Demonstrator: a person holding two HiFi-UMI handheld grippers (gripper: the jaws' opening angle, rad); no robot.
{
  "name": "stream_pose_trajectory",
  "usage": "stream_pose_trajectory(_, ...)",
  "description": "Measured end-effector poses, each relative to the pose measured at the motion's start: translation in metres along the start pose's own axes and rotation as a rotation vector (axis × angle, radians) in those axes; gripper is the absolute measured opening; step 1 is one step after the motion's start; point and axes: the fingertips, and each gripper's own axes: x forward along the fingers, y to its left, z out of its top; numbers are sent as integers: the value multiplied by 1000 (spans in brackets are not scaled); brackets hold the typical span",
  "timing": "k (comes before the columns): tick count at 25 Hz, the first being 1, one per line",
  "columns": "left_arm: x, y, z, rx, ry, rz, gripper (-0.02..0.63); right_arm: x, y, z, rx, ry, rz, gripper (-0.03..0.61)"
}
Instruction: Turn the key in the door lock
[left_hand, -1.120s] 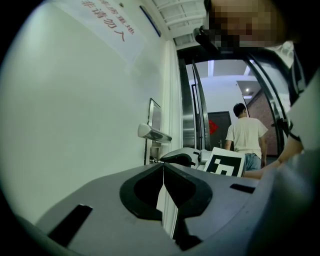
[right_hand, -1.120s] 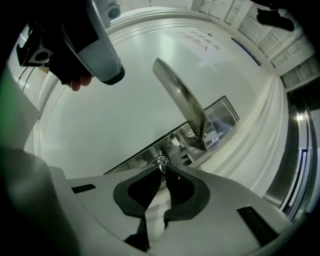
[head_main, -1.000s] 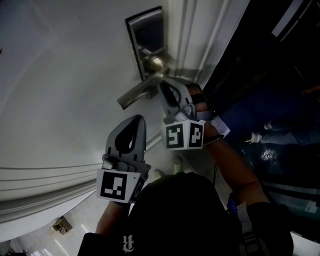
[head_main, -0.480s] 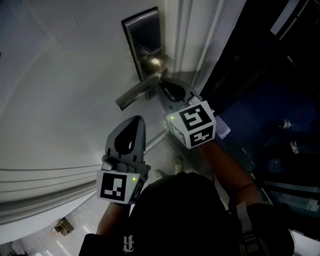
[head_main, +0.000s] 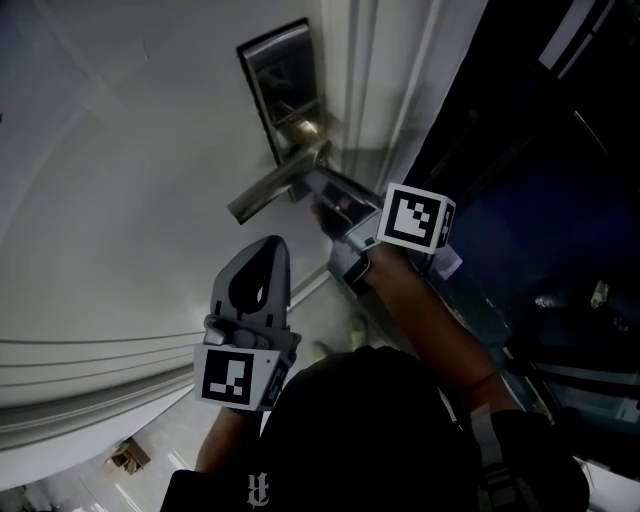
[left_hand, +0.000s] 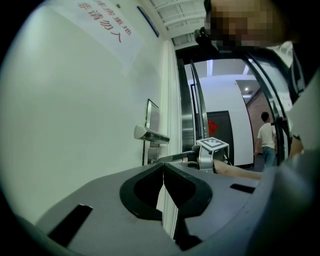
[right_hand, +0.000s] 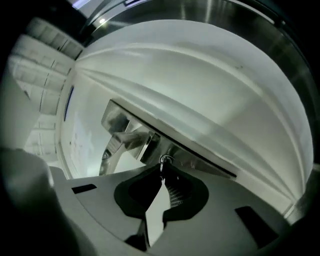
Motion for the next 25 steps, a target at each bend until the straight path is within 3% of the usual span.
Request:
stream_pose_trajectory(7, 0, -1, 0, 1, 2, 6, 8, -1, -6, -3, 297, -10, 77, 23)
stream_pose_trajectory(16, 2, -2, 0, 1, 4, 12, 8, 1, -5, -4, 527, -13, 192, 23)
stream_pose_trajectory(20, 3, -4, 0, 1, 6, 15, 8, 2, -4, -4, 573, -10, 222, 23)
stream_pose_trajectory(25, 4, -6, 0, 5, 4, 19, 8, 1, -1, -3, 549, -11, 257, 23)
